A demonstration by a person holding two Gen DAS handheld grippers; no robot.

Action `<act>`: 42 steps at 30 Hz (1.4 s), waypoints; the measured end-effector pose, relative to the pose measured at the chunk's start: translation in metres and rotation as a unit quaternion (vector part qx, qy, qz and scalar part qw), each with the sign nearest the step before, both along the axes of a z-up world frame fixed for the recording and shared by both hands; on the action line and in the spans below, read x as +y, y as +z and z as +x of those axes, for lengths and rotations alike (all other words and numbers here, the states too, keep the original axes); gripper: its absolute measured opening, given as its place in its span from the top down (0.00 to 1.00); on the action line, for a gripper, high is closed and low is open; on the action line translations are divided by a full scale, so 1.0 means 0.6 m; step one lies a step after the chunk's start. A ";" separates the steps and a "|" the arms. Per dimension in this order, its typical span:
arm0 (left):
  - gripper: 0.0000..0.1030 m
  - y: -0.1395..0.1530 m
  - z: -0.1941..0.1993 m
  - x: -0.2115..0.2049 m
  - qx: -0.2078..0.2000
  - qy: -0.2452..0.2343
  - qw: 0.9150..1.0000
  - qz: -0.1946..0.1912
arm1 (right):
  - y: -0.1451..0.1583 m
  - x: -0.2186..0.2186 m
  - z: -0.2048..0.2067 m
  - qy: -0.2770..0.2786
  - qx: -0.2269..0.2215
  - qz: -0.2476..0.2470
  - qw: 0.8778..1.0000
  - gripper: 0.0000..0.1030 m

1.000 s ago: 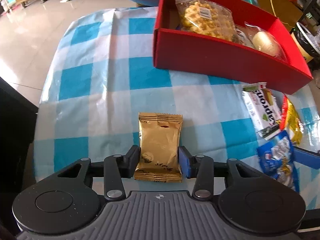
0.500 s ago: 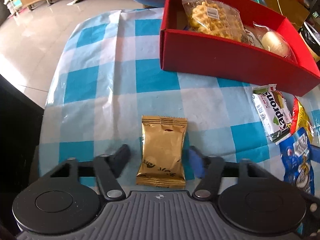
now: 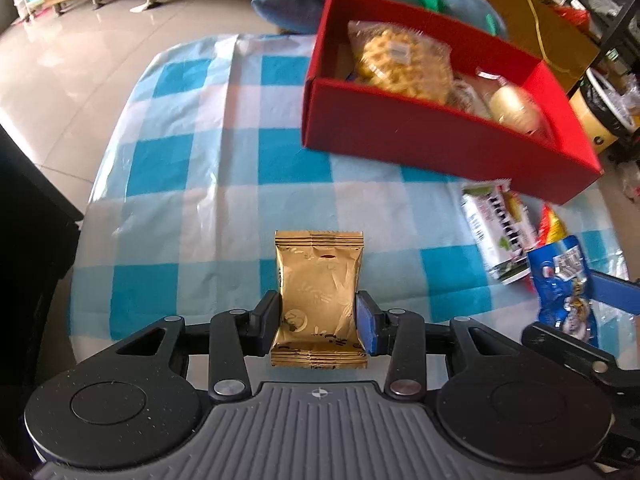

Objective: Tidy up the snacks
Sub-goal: 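Grasp the gold foil packet with the left tool while the right tool grasps the blue snack packet, then carry the gold packet with the left tool while the right tool carries the blue packet over the box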

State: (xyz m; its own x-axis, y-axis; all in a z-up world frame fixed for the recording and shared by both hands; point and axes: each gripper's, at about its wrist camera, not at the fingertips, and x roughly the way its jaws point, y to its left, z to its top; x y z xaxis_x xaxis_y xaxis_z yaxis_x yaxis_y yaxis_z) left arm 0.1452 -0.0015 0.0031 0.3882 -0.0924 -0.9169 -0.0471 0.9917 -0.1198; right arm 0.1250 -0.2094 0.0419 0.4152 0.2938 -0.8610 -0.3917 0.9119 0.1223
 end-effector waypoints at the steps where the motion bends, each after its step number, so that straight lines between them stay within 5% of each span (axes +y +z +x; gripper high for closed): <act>1: 0.53 0.004 0.001 -0.001 -0.004 0.000 1.000 -0.003 | 0.002 -0.002 0.001 -0.002 -0.002 0.001 1.000 0.38; 22: 0.53 0.083 0.057 -0.049 -0.087 -0.025 0.996 0.000 | 0.051 -0.035 0.067 -0.057 -0.049 0.024 0.997 0.38; 42: 0.53 0.097 0.158 -0.092 -0.112 -0.037 0.992 0.037 | 0.052 -0.057 0.181 -0.099 -0.065 0.024 0.993 0.38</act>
State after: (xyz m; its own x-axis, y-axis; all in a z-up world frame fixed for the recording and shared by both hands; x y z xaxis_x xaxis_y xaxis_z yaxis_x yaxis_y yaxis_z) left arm 0.2403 -0.0569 0.0612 0.5783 -0.0633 -0.8133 0.0450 0.9979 -0.0457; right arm 0.2338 -0.2434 0.0731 0.5753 0.2357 -0.7833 -0.2212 0.9667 0.1284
